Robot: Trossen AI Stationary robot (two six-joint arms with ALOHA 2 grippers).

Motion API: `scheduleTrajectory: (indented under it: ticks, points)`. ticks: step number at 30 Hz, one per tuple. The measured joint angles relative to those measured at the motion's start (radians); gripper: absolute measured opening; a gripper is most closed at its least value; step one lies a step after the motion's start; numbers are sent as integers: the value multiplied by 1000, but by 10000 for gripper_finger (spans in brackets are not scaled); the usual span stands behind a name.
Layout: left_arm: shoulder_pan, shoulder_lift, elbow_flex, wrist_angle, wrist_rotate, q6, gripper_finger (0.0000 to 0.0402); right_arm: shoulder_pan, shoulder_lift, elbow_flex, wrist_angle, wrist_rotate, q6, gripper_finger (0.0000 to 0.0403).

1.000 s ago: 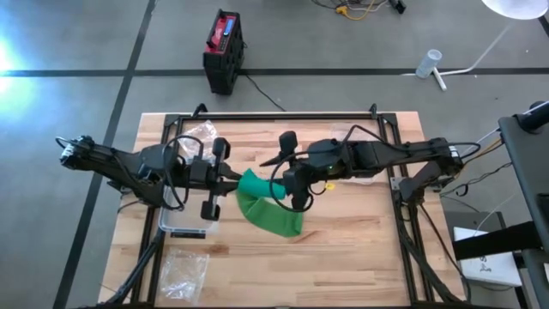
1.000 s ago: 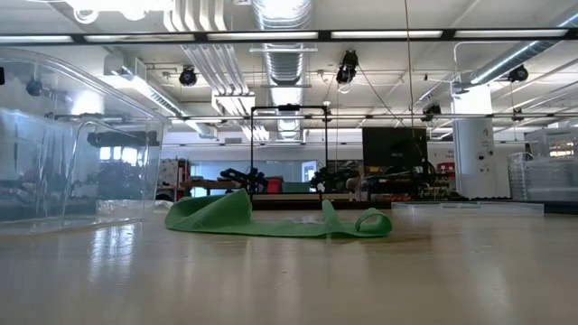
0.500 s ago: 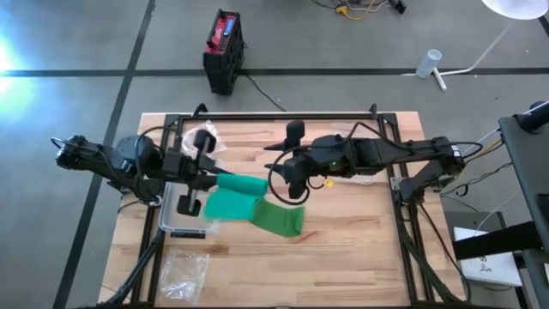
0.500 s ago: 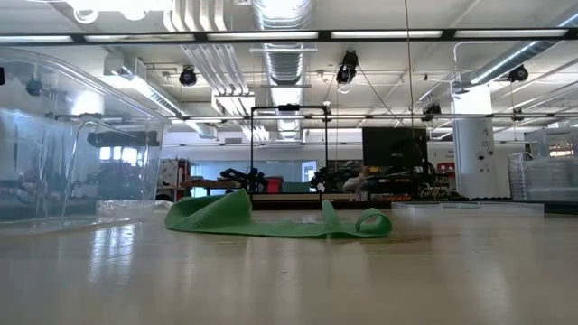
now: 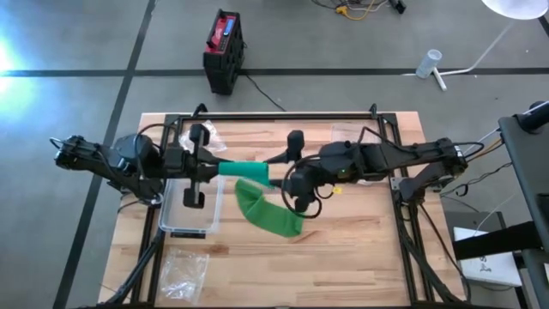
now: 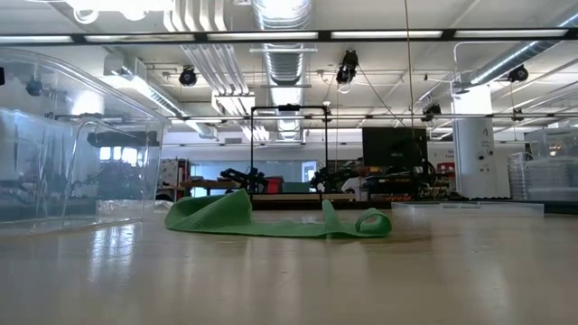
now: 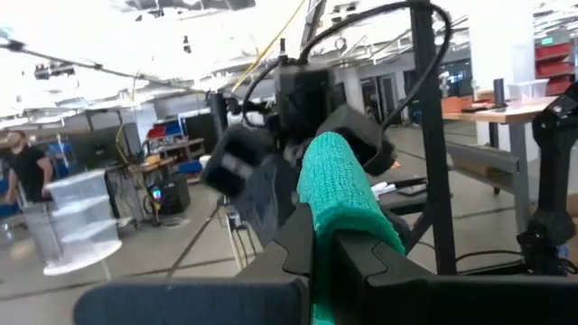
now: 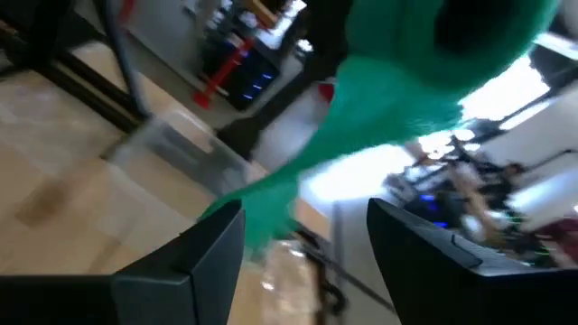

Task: Roll bandage
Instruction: Roll the light green bandage

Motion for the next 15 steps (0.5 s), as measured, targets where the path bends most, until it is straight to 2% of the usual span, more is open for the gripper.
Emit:
scheduleTrajectory:
  ticks: [9,11,15]
  points:
    - [-1,2,0,75,0,52,2,0,20,-18,-22,-10,115,226]
    - [-1,2,0,99,0,60,2,0,19,-30,-32,41,121,226]
    - [-1,-1,0,124,-32,61,2,12,16,-43,-86,261,46,225]
